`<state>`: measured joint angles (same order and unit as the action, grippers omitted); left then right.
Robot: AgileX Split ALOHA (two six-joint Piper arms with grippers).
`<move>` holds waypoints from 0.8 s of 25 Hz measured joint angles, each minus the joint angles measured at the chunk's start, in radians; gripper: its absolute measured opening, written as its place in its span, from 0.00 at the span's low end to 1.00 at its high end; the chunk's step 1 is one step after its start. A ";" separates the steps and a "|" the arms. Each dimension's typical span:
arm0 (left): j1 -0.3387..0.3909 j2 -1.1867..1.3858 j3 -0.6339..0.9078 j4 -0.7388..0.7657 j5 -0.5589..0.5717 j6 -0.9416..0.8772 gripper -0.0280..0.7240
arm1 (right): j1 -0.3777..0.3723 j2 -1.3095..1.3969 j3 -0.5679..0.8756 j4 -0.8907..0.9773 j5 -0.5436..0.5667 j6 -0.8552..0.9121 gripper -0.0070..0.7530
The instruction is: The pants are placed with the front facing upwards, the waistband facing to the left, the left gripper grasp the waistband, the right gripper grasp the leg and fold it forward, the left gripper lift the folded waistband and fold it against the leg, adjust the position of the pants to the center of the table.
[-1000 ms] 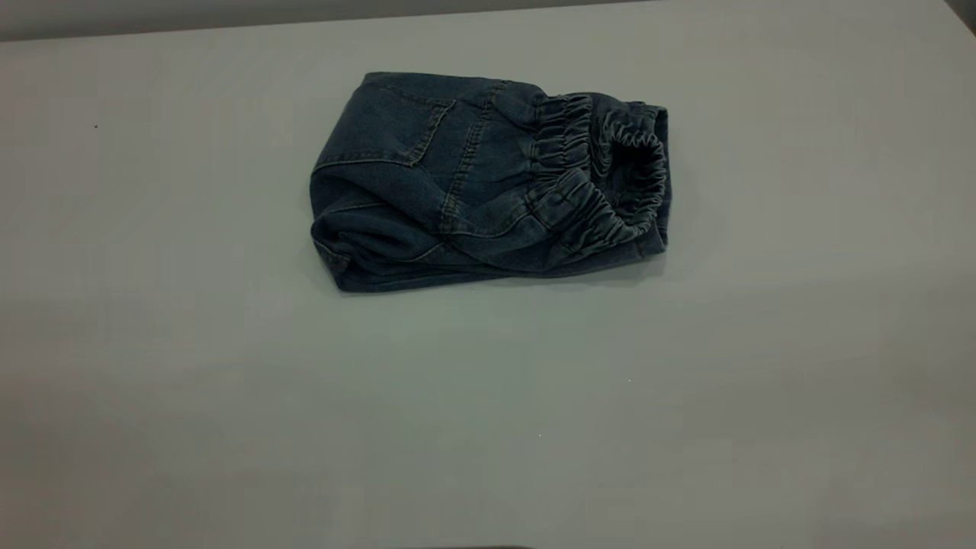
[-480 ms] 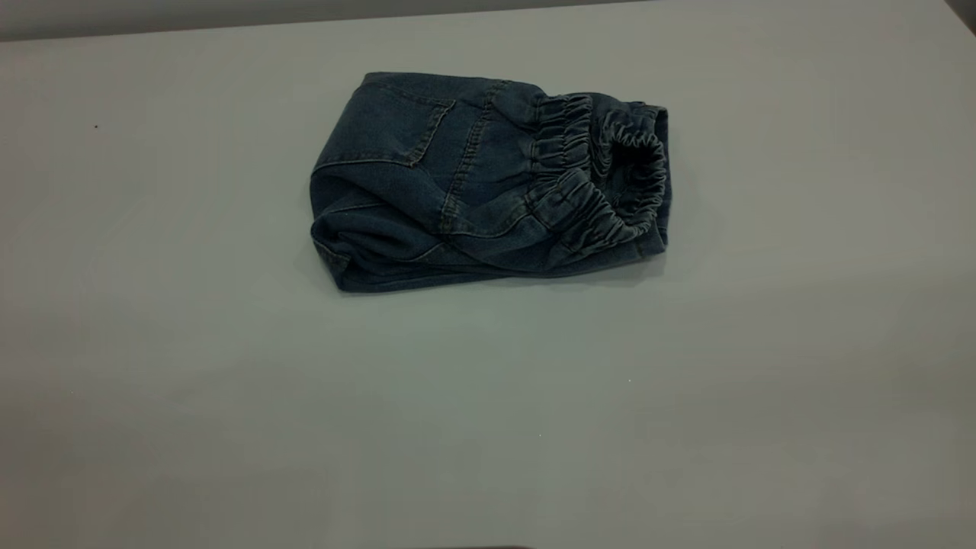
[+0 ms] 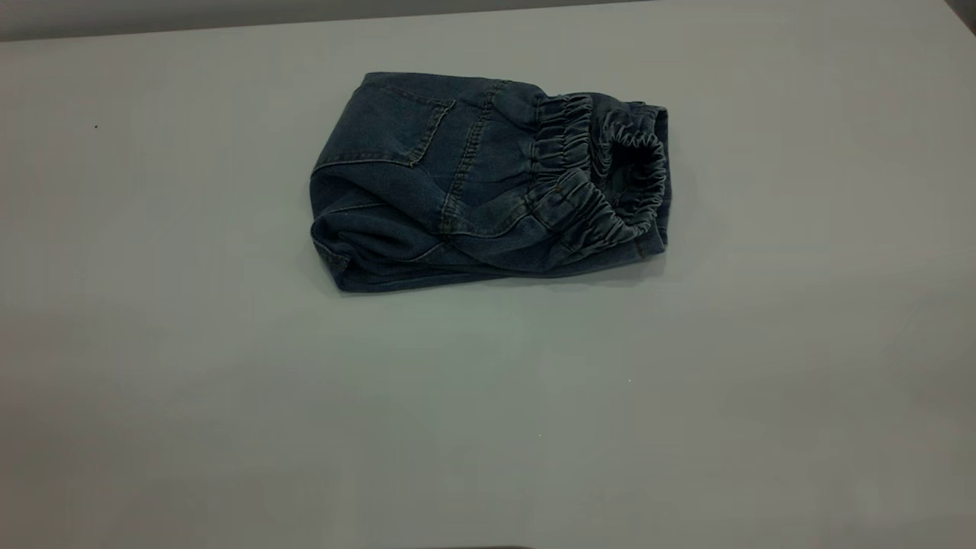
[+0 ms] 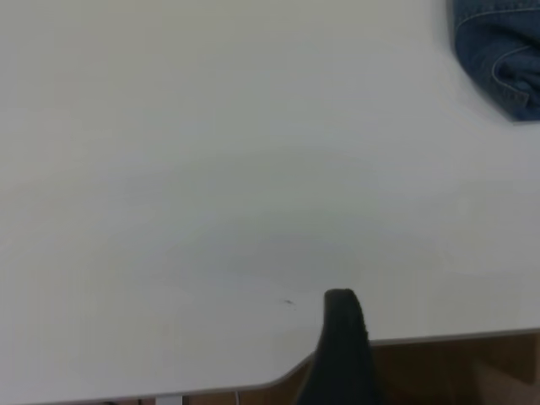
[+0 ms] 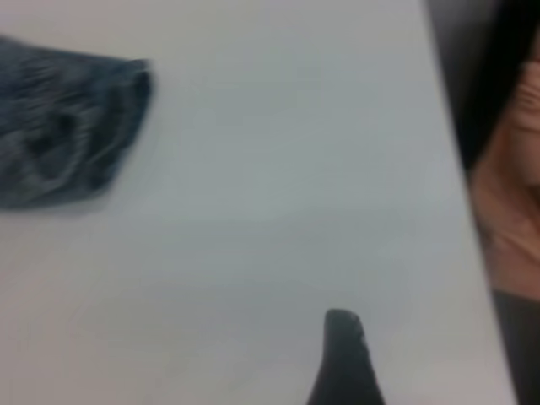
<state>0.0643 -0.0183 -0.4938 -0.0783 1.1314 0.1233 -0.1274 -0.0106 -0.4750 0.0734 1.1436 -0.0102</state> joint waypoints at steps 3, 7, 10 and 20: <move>0.000 0.000 0.000 0.000 0.000 0.000 0.73 | 0.000 0.000 0.000 -0.027 -0.002 0.030 0.59; 0.000 0.000 0.000 0.000 0.000 0.000 0.73 | 0.000 0.000 0.000 -0.028 -0.003 0.034 0.59; 0.000 0.000 0.000 0.000 0.000 0.000 0.73 | 0.000 0.000 0.000 -0.028 -0.003 0.037 0.59; 0.000 0.000 0.000 0.000 0.000 0.000 0.73 | 0.000 0.000 0.000 -0.028 -0.003 0.038 0.59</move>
<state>0.0643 -0.0183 -0.4938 -0.0783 1.1314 0.1233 -0.1274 -0.0106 -0.4750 0.0451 1.1407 0.0278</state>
